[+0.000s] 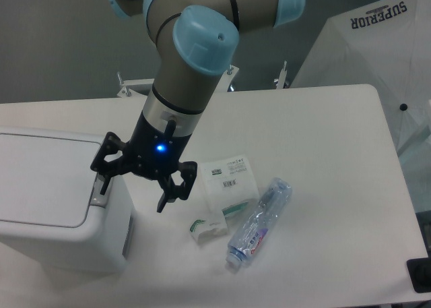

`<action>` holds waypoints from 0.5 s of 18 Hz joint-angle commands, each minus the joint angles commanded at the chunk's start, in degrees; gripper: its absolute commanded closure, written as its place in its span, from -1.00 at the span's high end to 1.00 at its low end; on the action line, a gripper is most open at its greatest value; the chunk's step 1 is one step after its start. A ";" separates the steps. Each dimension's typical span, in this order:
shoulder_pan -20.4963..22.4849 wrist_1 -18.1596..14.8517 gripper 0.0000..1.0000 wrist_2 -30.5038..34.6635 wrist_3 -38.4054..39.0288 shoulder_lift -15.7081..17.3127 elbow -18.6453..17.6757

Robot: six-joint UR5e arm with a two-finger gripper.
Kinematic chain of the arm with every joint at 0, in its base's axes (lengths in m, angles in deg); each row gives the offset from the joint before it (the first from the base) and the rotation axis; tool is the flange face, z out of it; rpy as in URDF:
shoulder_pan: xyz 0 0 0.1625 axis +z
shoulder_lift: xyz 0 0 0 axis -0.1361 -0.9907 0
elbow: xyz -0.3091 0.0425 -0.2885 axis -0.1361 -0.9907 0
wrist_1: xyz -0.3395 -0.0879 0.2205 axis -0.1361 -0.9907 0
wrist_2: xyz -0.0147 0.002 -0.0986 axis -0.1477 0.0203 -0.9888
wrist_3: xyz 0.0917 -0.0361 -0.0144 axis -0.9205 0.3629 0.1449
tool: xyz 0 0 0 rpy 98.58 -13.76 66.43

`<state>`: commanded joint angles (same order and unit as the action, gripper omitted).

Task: Open the trash can
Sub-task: 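Hook the gripper finger under the bin lid edge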

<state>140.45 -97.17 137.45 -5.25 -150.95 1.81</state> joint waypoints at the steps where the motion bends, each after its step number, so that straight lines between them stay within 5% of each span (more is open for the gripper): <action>1: 0.00 0.09 1.00 0.18 -0.09 0.00 -0.17; 9: -0.09 0.00 1.00 2.38 -1.41 0.26 -1.58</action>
<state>140.36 -97.17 139.82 -6.65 -150.69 0.23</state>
